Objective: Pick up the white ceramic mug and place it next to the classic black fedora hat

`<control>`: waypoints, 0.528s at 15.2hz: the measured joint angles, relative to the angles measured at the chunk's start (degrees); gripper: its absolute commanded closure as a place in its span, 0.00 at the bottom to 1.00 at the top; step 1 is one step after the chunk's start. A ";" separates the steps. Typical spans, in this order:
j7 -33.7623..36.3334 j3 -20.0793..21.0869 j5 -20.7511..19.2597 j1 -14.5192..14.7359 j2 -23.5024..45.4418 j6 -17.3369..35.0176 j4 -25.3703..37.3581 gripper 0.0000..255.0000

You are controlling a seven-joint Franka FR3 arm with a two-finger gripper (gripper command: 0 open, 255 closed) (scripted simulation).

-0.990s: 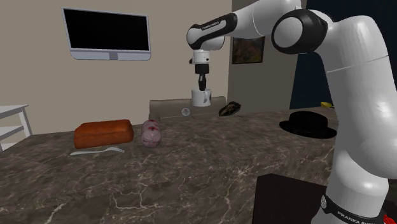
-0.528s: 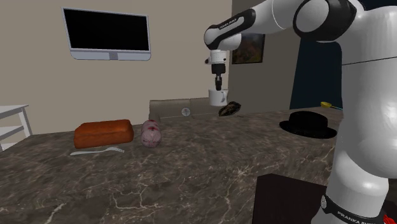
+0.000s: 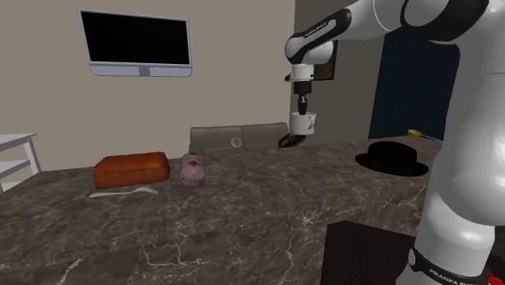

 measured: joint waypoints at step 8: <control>-8.82 -4.85 -3.03 -4.76 -4.70 1.13 -5.00 1.00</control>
